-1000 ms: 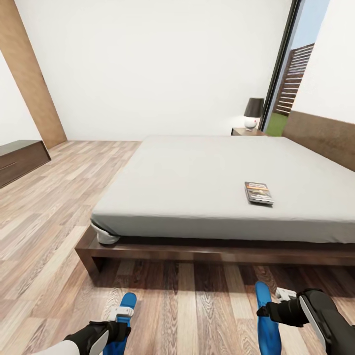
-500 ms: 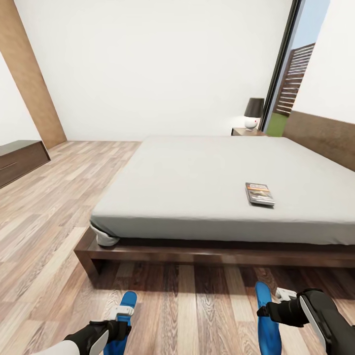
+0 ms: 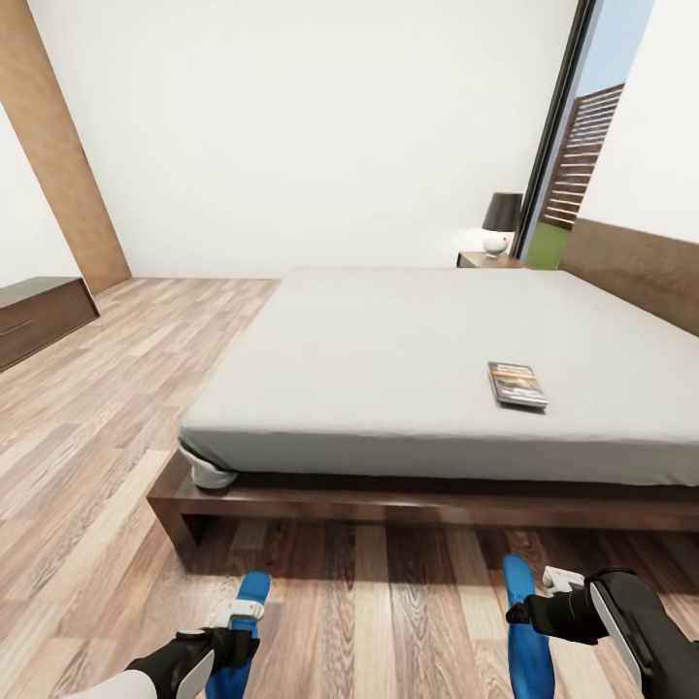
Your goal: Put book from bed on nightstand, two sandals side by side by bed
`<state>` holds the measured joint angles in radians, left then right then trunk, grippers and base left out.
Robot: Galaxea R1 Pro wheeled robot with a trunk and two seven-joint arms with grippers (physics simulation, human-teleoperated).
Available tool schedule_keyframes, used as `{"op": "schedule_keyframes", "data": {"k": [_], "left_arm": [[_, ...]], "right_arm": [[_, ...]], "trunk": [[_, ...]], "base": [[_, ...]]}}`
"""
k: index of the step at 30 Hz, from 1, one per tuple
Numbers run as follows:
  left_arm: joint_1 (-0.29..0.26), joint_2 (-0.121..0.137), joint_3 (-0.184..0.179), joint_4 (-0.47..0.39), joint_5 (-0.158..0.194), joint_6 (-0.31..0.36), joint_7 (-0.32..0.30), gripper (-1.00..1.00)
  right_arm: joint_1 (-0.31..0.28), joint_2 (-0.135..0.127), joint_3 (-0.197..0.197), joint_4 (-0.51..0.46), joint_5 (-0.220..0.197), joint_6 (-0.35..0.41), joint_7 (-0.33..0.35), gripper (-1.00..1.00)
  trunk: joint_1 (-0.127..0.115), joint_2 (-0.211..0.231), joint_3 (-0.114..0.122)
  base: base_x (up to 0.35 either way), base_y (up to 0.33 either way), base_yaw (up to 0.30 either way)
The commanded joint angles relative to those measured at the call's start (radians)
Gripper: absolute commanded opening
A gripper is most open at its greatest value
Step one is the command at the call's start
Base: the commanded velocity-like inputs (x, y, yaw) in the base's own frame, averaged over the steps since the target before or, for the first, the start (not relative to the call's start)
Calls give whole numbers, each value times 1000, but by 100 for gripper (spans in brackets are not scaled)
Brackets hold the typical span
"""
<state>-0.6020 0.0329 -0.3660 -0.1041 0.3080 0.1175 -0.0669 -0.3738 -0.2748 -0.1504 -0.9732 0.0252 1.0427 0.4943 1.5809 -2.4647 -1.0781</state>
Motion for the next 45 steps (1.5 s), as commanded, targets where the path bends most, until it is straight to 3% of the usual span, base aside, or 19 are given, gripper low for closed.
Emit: {"op": "schedule_keyframes", "data": {"k": [1,45], "left_arm": [[0,0,-9,-2,9,3,2,-100],[1,-1,-11,-2,7,-49,1,-100]], "right_arm": [[0,0,-1,-1,2,5,4,-100],[0,-1,0,1,4,5,4,-100]], "trunk": [[0,0,-1],[0,0,-1]], "base": [[68,72,0],[35,90,0]]}}
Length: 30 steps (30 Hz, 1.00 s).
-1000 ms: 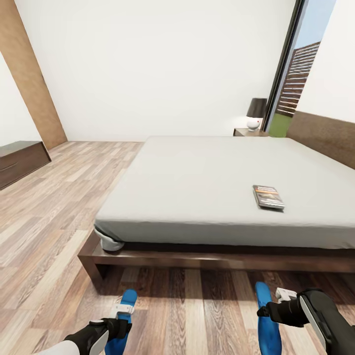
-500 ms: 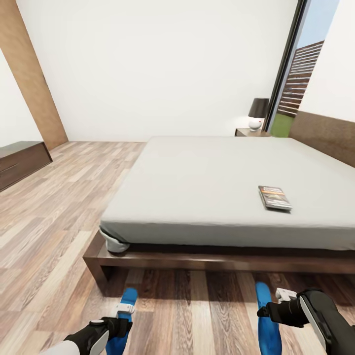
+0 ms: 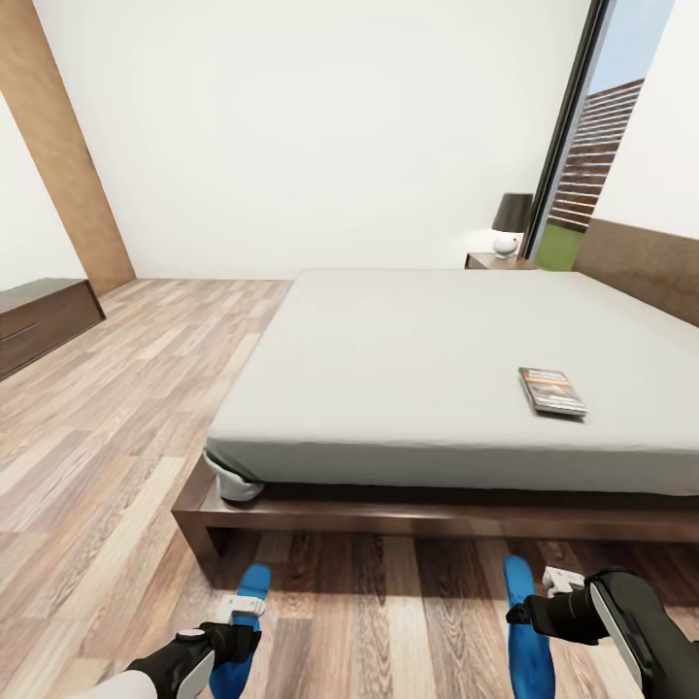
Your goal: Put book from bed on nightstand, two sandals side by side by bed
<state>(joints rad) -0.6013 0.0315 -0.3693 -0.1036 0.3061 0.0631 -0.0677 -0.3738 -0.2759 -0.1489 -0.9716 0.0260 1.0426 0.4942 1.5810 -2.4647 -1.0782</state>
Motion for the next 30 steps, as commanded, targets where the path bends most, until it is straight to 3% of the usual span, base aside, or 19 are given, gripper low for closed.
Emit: {"op": "schedule_keyframes", "data": {"k": [1,30], "left_arm": [[0,1,-8,-2,9,5,2,-100],[1,-3,-9,-3,9,-1,2,-100]], "right_arm": [[0,0,-1,-1,3,5,4,-100],[3,-6,2,13,5,5,2,-100]], "trunk": [[0,0,-1],[0,0,-1]], "base": [[2,80,0],[15,37,0]]}}
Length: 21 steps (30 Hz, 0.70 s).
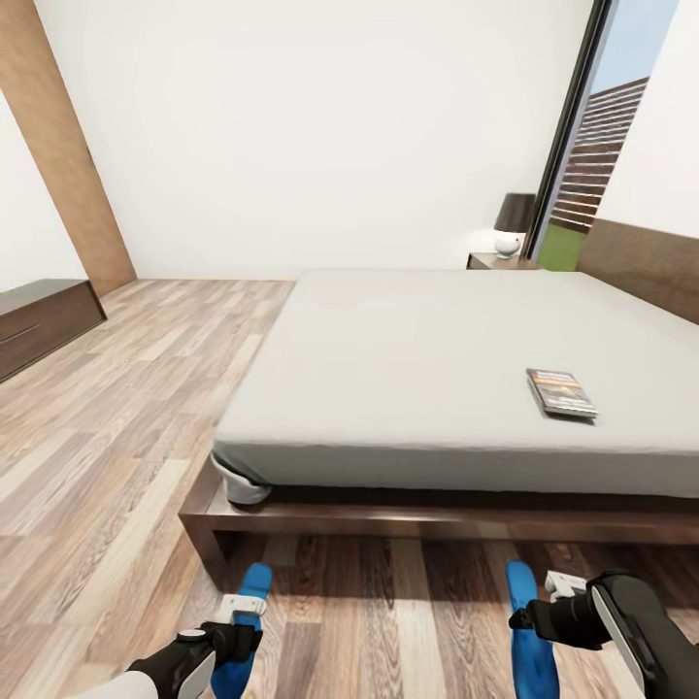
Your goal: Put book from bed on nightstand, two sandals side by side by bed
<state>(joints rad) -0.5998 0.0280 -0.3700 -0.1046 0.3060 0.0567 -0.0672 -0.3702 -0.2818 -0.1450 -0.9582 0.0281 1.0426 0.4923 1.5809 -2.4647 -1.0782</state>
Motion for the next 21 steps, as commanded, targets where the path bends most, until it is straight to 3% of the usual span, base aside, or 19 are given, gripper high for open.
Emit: {"op": "schedule_keyframes", "data": {"k": [1,21], "left_arm": [[0,0,-8,-2,9,3,2,-100],[1,3,-6,-1,8,-41,3,-100]], "right_arm": [[0,0,-2,0,3,5,5,-100],[1,4,2,2,3,5,4,-100]], "trunk": [[0,0,-1],[0,0,-1]], "base": [[66,107,0],[10,43,0]]}}
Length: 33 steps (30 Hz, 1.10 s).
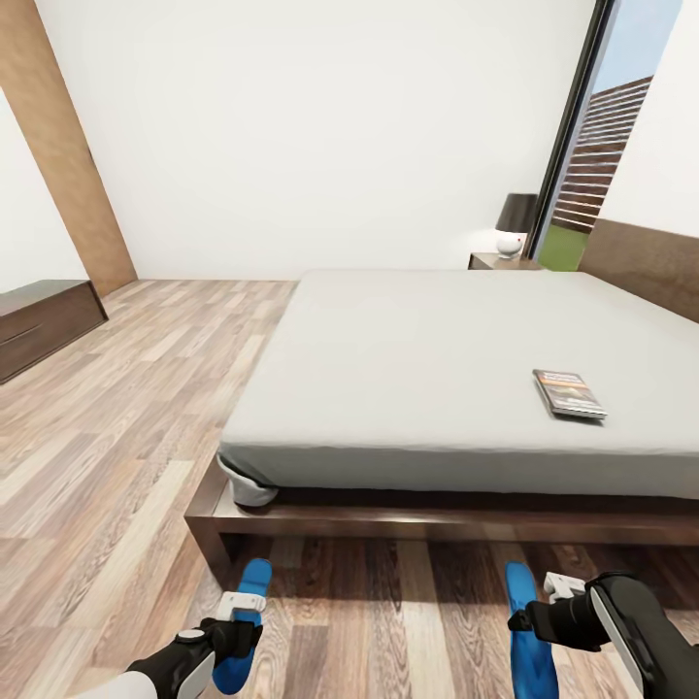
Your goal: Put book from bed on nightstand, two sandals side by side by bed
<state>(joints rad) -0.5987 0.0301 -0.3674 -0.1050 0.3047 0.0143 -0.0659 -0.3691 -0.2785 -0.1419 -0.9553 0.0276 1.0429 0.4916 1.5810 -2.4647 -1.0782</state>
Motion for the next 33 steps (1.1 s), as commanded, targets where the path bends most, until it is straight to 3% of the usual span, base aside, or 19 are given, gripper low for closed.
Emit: {"op": "schedule_keyframes", "data": {"k": [1,33], "left_arm": [[0,1,-8,-1,9,1,1,-100],[-1,-2,-9,-1,8,-14,0,-100]], "right_arm": [[0,0,-1,-1,3,4,4,-100],[0,7,2,0,3,4,4,-100]], "trunk": [[0,0,-1],[0,0,-1]], "base": [[0,20,0],[25,26,0]]}}
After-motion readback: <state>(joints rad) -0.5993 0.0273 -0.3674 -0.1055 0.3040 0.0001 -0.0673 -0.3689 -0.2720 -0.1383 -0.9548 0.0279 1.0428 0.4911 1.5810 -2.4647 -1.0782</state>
